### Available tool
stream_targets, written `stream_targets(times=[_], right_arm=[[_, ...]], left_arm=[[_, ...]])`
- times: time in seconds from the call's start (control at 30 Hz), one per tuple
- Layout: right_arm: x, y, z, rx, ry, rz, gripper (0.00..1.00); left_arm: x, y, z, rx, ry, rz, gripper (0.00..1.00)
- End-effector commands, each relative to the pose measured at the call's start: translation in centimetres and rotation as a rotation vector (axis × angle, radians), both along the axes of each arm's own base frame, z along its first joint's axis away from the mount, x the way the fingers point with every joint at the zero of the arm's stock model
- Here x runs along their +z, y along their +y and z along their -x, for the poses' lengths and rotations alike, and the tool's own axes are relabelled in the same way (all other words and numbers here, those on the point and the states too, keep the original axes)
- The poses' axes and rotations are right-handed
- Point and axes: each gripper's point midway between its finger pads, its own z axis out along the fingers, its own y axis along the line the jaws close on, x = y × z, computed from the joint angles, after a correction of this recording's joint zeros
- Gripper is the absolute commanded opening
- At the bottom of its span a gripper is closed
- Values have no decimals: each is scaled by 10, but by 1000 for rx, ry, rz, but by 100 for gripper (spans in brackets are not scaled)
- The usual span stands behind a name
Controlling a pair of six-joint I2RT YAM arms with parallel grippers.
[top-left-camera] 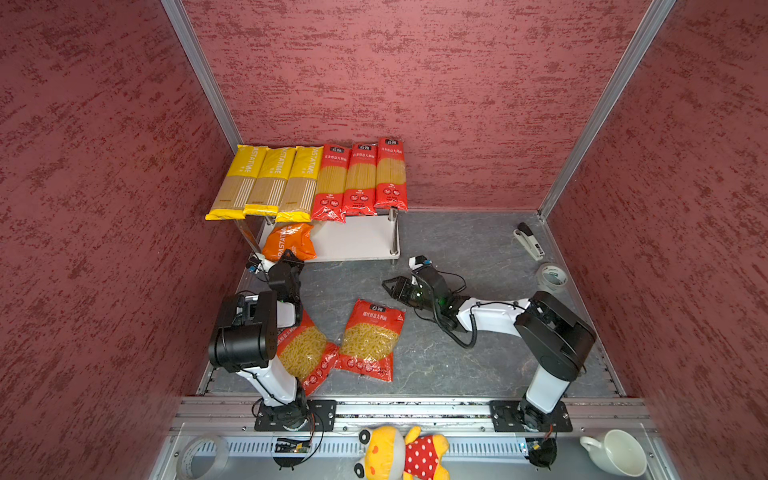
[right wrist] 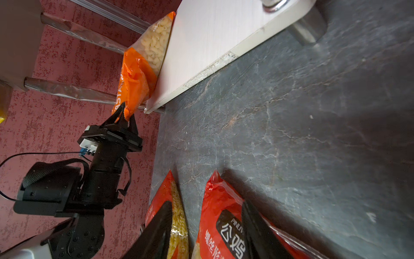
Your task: Place and organize the pasta boxes and bags onto the shelf
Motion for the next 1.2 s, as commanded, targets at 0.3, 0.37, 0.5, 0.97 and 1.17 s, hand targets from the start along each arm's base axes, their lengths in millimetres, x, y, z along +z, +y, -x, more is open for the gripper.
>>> stream_targets(times=[0.3, 0.37, 0.5, 0.97, 1.17], right_arm=[[9, 5, -1, 7, 25, -50, 52], [10, 4, 0, 8, 22, -44, 52], [10, 3, 1, 11, 20, -37, 52], [13, 0, 2, 5, 21, -38, 53], [10, 1, 3, 7, 25, -35, 53]], left_arm=[[-35, 21, 14, 84, 105, 24, 3], [-34, 25, 14, 102, 110, 24, 5], [-28, 30, 7, 104, 69, 56, 5], [-24, 43, -8, 173, 36, 64, 5], [-28, 32, -12, 109, 68, 79, 6]])
